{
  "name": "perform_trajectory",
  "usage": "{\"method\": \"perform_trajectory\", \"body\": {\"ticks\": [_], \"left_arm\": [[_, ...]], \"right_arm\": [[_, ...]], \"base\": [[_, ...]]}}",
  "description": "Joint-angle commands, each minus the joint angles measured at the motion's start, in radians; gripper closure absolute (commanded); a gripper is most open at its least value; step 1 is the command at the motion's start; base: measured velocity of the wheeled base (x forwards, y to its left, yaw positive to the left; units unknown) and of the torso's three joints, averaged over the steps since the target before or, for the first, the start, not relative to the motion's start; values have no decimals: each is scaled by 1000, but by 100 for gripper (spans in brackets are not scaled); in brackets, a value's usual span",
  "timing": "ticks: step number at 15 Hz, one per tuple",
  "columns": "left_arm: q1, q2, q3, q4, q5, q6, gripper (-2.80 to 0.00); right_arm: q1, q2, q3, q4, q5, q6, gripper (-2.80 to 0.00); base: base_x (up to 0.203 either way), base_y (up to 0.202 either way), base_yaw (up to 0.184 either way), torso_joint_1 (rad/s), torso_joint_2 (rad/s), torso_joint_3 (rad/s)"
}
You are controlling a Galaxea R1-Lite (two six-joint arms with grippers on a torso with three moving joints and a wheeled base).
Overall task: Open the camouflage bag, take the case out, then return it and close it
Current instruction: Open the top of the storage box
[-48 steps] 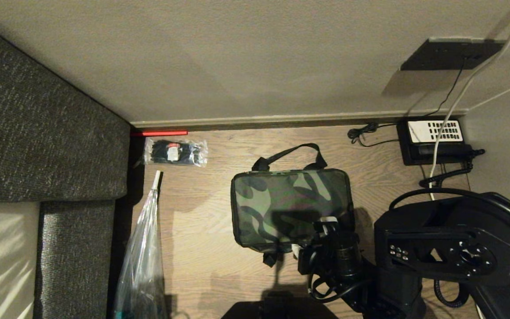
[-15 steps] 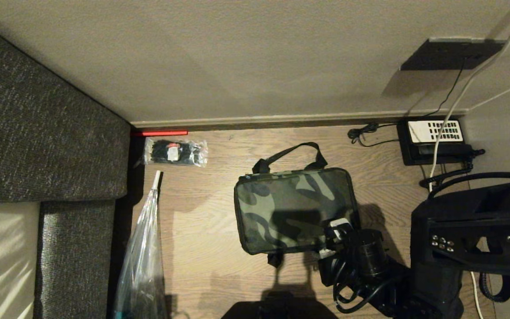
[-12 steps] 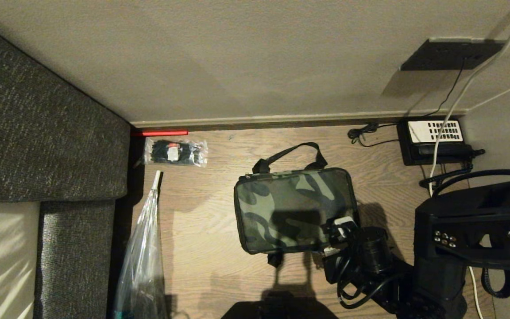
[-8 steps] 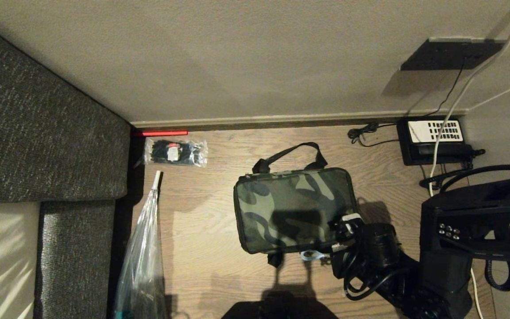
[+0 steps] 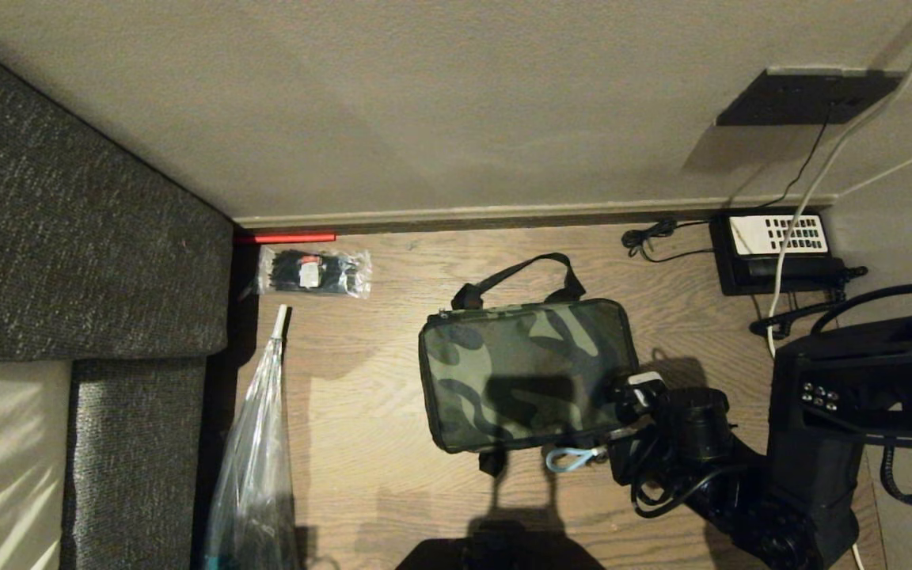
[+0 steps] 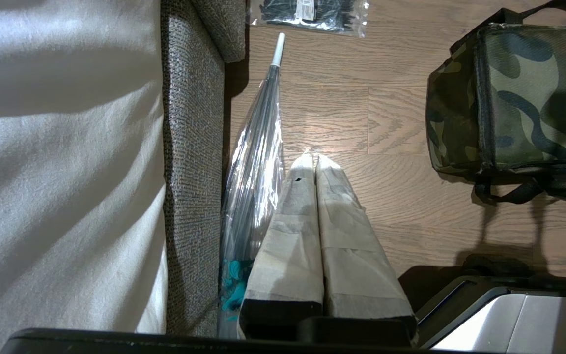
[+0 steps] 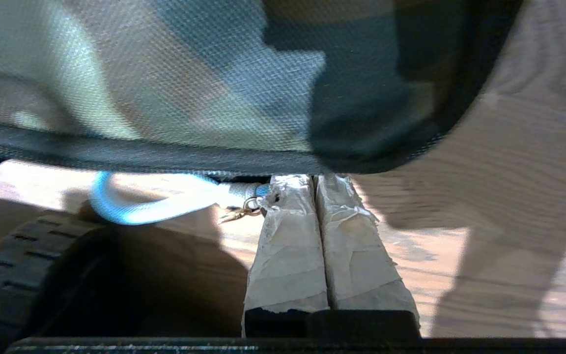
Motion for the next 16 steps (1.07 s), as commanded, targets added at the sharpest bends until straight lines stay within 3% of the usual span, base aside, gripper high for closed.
{"method": "perform_trajectory", "body": {"ticks": [1, 10, 16], "left_arm": [[0, 0, 3, 0, 0, 0, 0], [0, 0, 3, 0, 0, 0, 0], [0, 0, 3, 0, 0, 0, 0]], "right_arm": [[-24, -5, -2, -7, 4, -11, 0], [-103, -14, -3, -9, 24, -67, 0], [-104, -13, -4, -9, 24, -66, 0]], "base": [[0, 0, 0, 0, 0, 0], [0, 0, 0, 0, 0, 0], [0, 0, 0, 0, 0, 0]]}}
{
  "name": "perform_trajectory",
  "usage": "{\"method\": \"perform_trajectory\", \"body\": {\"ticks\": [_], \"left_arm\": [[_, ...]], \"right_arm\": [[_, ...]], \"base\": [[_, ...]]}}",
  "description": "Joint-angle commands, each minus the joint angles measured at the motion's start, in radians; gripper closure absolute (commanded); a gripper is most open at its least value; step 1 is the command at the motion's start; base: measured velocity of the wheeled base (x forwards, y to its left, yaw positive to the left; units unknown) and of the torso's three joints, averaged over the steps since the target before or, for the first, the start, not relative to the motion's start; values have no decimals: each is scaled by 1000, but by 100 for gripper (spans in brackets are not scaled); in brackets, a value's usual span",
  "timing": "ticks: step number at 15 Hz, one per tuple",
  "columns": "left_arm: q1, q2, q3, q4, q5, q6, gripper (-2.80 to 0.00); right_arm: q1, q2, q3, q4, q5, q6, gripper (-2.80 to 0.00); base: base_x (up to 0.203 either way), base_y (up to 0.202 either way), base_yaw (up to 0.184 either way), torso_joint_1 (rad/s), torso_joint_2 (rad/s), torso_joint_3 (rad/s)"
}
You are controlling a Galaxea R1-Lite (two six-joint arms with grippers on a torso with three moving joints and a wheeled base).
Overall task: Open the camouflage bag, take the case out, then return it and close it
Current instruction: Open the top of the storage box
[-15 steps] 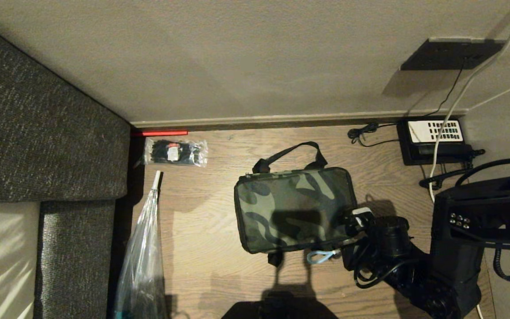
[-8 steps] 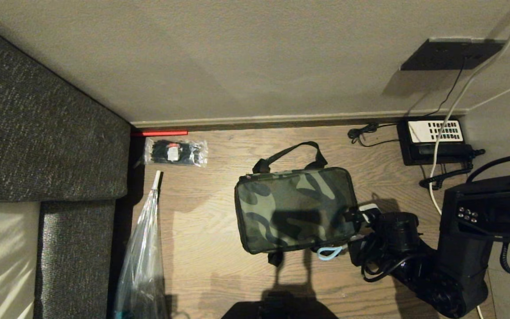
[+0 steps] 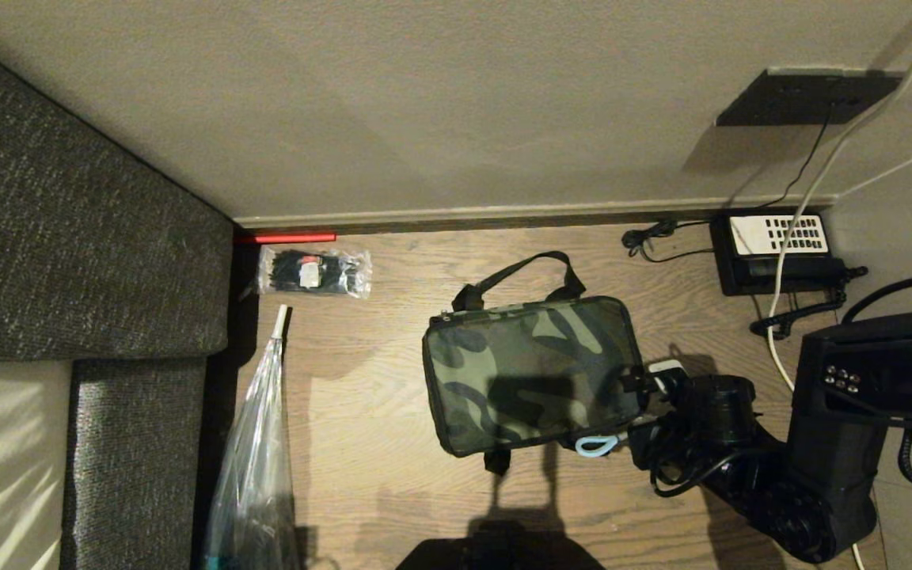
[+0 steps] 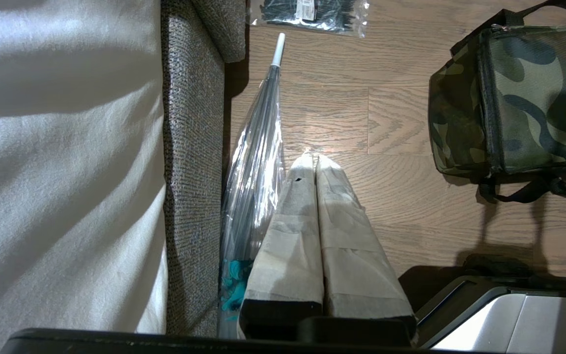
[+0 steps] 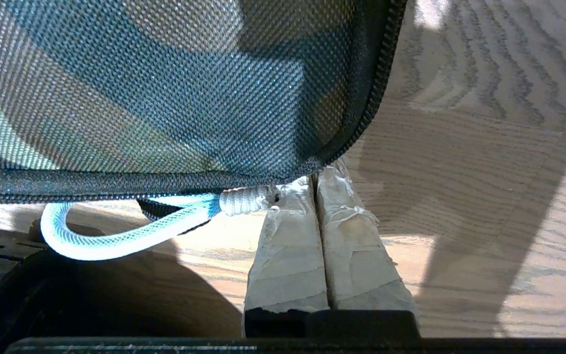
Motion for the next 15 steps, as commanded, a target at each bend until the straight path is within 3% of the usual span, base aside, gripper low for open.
{"method": "perform_trajectory", "body": {"ticks": [1, 3, 4, 12, 15], "left_arm": [[0, 0, 3, 1, 0, 0, 0], [0, 0, 3, 1, 0, 0, 0], [0, 0, 3, 1, 0, 0, 0], [0, 0, 3, 1, 0, 0, 0], [0, 0, 3, 1, 0, 0, 0]], "right_arm": [[1, 0, 1, -5, 5, 2, 0], [1, -2, -9, -7, 36, 3, 0], [2, -2, -17, -4, 37, 4, -280], [-11, -42, 51, -13, 141, -27, -280], [-54, -50, 112, -15, 288, -49, -280]], "base": [[0, 0, 0, 0, 0, 0], [0, 0, 0, 0, 0, 0], [0, 0, 0, 0, 0, 0], [0, 0, 0, 0, 0, 0], [0, 0, 0, 0, 0, 0]]}}
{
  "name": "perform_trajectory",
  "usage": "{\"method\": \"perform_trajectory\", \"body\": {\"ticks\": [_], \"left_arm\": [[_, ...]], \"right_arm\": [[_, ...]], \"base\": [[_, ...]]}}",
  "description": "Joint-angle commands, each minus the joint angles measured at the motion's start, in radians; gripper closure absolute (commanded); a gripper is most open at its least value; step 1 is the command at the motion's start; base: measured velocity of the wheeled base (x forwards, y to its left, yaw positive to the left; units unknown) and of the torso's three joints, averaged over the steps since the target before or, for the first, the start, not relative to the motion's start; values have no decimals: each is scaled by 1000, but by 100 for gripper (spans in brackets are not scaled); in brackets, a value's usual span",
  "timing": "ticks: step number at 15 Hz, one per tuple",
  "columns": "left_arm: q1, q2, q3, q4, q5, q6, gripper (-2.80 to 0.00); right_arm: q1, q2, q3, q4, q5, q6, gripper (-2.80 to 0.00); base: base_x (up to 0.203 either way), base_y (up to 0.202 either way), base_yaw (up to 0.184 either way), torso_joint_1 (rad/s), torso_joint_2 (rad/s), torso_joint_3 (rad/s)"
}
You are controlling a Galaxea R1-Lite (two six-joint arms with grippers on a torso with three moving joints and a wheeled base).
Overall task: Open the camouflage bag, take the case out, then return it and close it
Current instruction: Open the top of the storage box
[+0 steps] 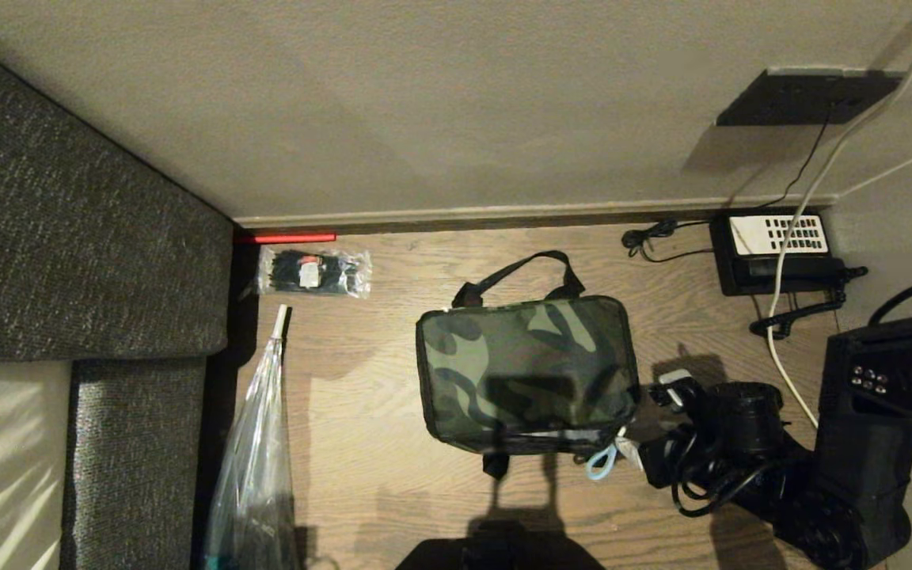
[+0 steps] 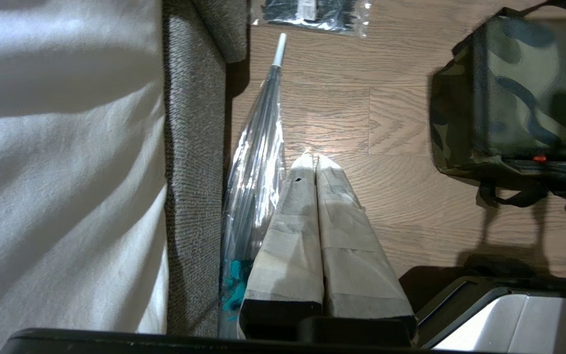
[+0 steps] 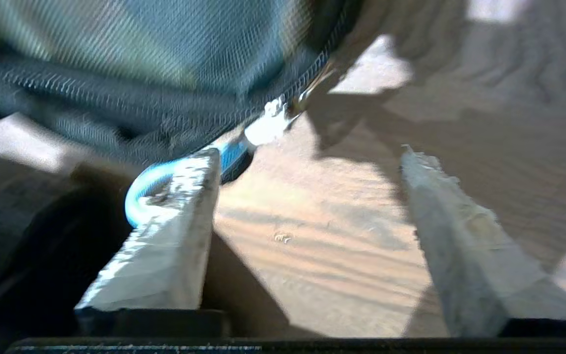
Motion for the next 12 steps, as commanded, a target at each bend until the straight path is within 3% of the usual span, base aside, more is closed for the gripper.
{"method": "perform_trajectory", "body": {"ticks": [1, 3, 4, 7, 12], "left_arm": [[0, 0, 3, 0, 0, 1, 0], [0, 0, 3, 0, 0, 0, 0], [0, 0, 3, 0, 0, 0, 0], [0, 0, 3, 0, 0, 0, 0], [0, 0, 3, 0, 0, 0, 0]], "right_arm": [[-43, -19, 30, -7, 133, -3, -280], [-79, -34, 36, -3, 234, -1, -280], [-92, -32, 39, 1, 248, -12, -280], [-129, -24, 27, 4, 255, -65, -280], [-127, 19, 4, 2, 264, -67, -280]], "base": [[0, 0, 0, 0, 0, 0], [0, 0, 0, 0, 0, 0], [0, 0, 0, 0, 0, 0], [0, 0, 0, 0, 0, 0], [0, 0, 0, 0, 0, 0]]}}
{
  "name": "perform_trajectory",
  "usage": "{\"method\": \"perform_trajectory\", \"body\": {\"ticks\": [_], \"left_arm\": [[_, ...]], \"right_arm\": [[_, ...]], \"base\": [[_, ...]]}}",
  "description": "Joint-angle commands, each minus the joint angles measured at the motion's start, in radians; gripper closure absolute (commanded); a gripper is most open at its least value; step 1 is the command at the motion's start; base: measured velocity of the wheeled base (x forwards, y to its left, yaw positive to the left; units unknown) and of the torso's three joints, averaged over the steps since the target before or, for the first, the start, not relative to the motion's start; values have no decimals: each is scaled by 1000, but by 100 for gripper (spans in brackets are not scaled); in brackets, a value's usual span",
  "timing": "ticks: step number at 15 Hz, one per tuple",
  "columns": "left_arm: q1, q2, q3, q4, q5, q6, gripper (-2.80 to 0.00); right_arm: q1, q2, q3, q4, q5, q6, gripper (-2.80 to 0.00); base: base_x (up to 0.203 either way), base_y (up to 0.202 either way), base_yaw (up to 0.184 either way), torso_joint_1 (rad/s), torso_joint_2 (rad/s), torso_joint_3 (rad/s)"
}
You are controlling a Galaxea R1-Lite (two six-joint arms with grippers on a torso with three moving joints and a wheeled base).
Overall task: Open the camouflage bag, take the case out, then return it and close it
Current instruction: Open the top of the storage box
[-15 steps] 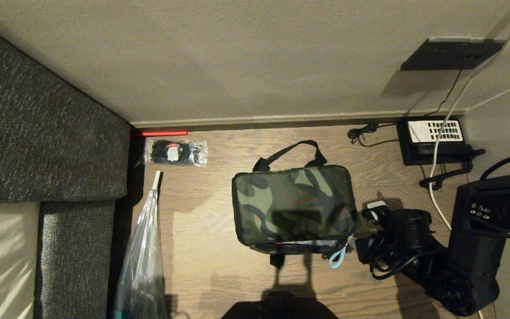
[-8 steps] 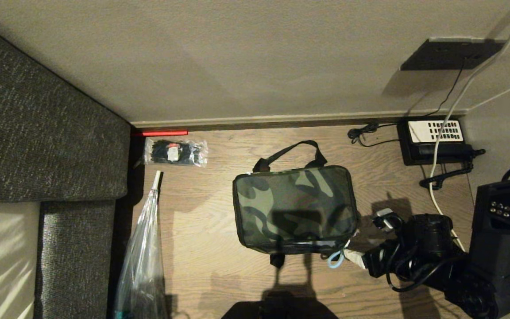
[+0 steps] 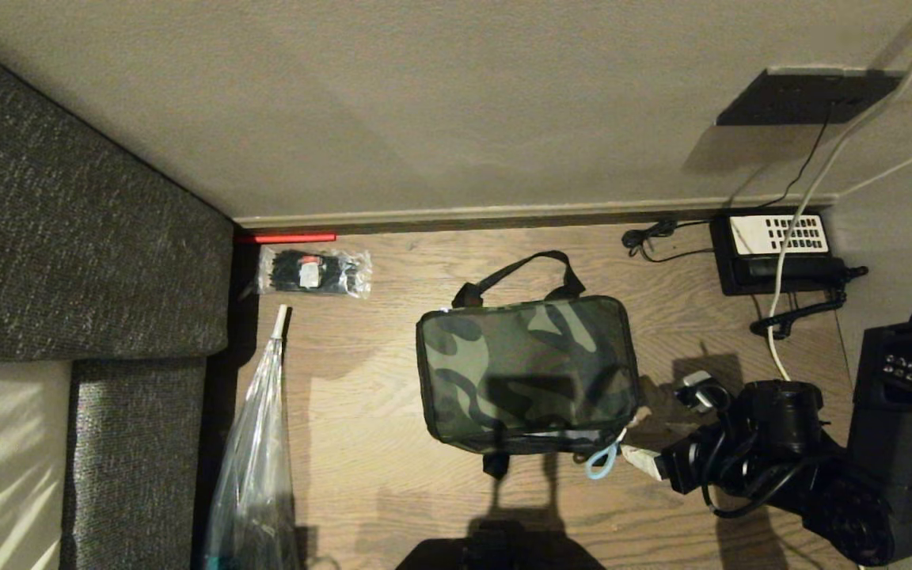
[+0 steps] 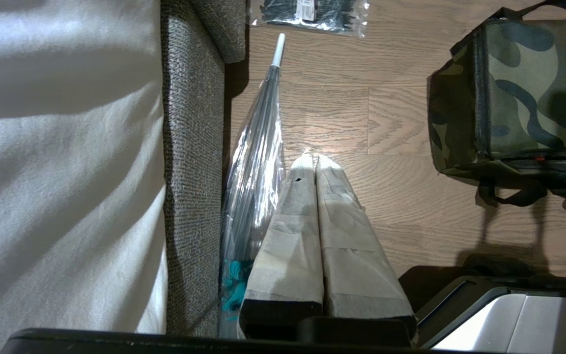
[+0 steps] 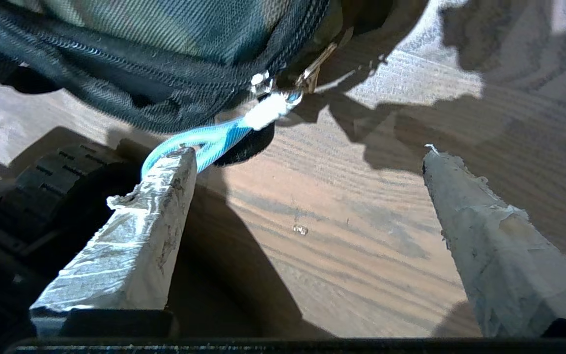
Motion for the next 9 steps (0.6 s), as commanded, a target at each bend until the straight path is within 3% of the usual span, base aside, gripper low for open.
{"method": "perform_trajectory", "body": {"ticks": [1, 9], "left_arm": [[0, 0, 3, 0, 0, 0, 0], [0, 0, 3, 0, 0, 0, 0]], "right_arm": [[0, 39, -21, -10, -4, 0, -280], [0, 114, -110, -76, -89, 13, -280]], "base": [[0, 0, 0, 0, 0, 0], [0, 0, 0, 0, 0, 0]]}}
